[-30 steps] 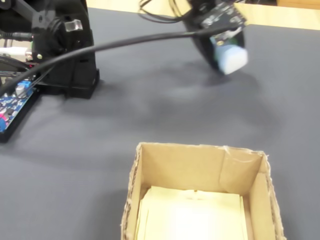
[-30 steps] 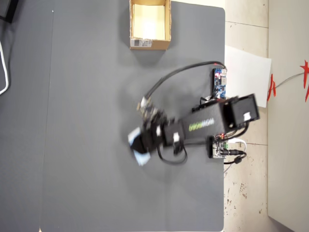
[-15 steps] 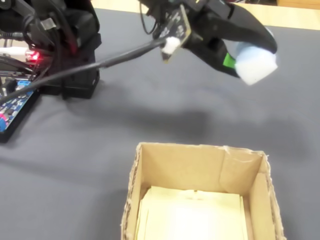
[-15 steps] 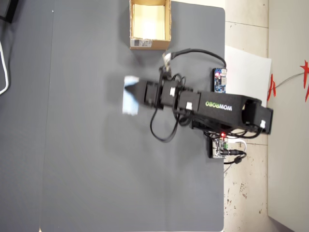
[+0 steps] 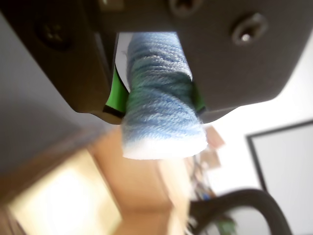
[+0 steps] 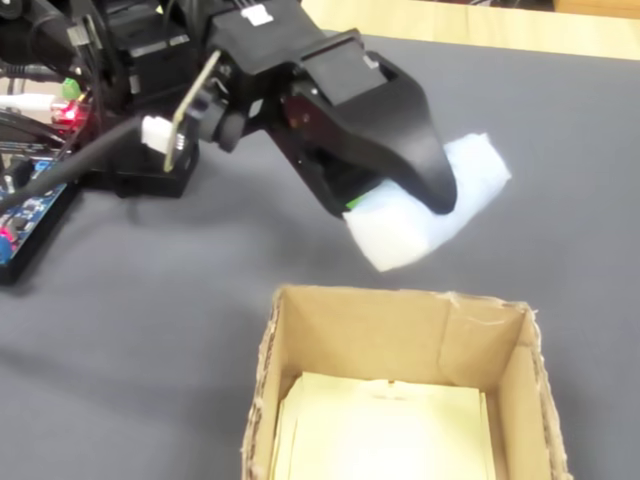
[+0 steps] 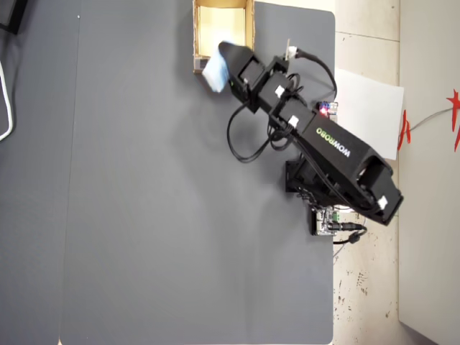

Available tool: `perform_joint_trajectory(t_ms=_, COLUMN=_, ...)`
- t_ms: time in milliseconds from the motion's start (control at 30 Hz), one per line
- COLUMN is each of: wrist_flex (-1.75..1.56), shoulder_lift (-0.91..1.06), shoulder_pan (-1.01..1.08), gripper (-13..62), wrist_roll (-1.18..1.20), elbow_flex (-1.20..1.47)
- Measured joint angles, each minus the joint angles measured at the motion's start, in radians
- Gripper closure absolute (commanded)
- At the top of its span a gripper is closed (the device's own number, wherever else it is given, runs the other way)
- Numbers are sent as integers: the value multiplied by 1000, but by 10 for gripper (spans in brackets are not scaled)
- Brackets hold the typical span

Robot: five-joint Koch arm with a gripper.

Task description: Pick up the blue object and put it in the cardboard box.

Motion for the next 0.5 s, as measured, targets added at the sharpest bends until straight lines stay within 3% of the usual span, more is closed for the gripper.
perform_joint_trajectory(t_ms=300, wrist_flex=0, shoulder_lift=-152, shoulder_pan=112, gripper=389, wrist_roll=0, elbow_flex=-146)
perform_joint_trajectory(t_ms=333, wrist_flex=74, shoulder_lift=-189, shoulder_pan=127, gripper=203, wrist_roll=5, elbow_flex=-210)
perform_joint_trajectory(t_ms=500, wrist_flex=160, shoulder_lift=-209, shoulder_pan=141, gripper=161, wrist_roll=58, elbow_flex=-244)
